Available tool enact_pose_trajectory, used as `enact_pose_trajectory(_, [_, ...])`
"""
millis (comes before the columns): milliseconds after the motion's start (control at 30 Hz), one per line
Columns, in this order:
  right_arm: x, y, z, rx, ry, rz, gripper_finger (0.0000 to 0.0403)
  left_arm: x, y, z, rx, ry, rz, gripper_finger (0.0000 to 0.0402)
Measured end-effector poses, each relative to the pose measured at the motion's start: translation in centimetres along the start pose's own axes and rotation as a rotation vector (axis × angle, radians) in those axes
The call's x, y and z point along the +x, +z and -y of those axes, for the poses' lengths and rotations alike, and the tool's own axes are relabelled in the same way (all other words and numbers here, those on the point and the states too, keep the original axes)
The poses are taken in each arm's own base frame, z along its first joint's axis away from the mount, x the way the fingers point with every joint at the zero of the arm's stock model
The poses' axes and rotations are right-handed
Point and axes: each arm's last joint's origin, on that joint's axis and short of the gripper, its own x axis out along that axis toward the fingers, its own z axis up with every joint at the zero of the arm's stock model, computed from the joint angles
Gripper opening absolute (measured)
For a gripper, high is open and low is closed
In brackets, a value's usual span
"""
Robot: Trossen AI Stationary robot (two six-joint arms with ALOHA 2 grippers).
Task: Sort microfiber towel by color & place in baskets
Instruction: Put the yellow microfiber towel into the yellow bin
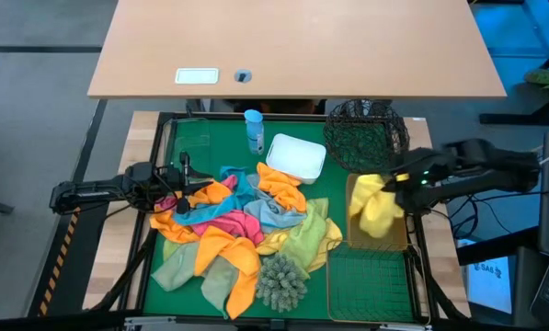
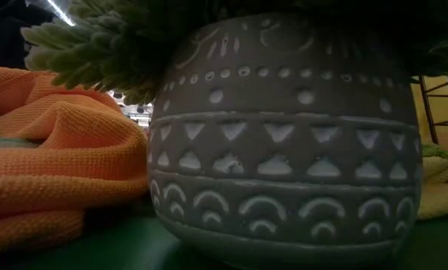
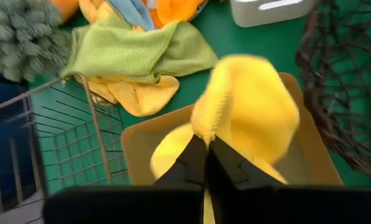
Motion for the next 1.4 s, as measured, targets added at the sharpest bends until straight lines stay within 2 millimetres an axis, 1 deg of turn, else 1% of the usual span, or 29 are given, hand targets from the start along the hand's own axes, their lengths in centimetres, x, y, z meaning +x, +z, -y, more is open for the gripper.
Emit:
enact_pose_trajectory(133, [2.4,-0.5,0.2,-0.011,-0.017,-0.081,0.0002,0.0,0.0,0.0,-0.025,0.000,0.000,0.0077])
enact_pose_trajectory(333, [5.4,-1.4,0.2,0.016,0.060,-0.261,0.0007,0.0,0.0,0.0,-0.117,0.000,0.001,0.0077])
enact_pose_trajectory(433, [6.2,-1.6,0.2,0.026,0.065,-0.320,0.0013,0.0,0.0,0.0,-0.149,-0.001,0.002,0.0077])
enact_pose_trajectory(600, [7.2,-1.1,0.0,0.029,0.029,-0.359,0.0021,0.0,0.0,0.0,-0.156,-0.001,0.003,0.0077])
enact_pose_trajectory(700, [7.6,-1.0,0.0,0.031,0.007,-0.383,0.0032,0.0,0.1,0.0,-0.156,-0.004,0.011,0.0077])
enact_pose_trajectory(767, [7.9,-0.8,-0.1,0.033,0.000,-0.396,0.0047,0.0,0.3,0.0,-0.157,-0.006,0.033,0.0077])
enact_pose_trajectory(833, [8.2,-0.7,-0.1,0.034,-0.007,-0.408,0.0069,0.0,0.7,-0.1,-0.176,-0.006,0.072,0.0077])
enact_pose_trajectory(1000, [8.7,-0.6,-0.2,0.033,-0.021,-0.436,0.0136,-0.1,1.6,-0.2,-0.304,0.010,0.164,0.0077])
enact_pose_trajectory(1100, [8.8,-0.5,-0.2,0.023,-0.021,-0.441,0.0165,-0.2,1.7,-0.2,-0.317,0.013,0.176,0.0077])
enact_pose_trajectory(1233, [8.8,-0.5,-0.2,0.024,-0.021,-0.441,0.0183,-0.2,1.9,-0.3,-0.344,0.015,0.206,0.0077])
enact_pose_trajectory(1400, [8.0,0.1,-0.5,0.020,-0.004,-0.409,0.0185,-0.3,2.7,-0.5,-0.351,0.042,0.244,0.0077])
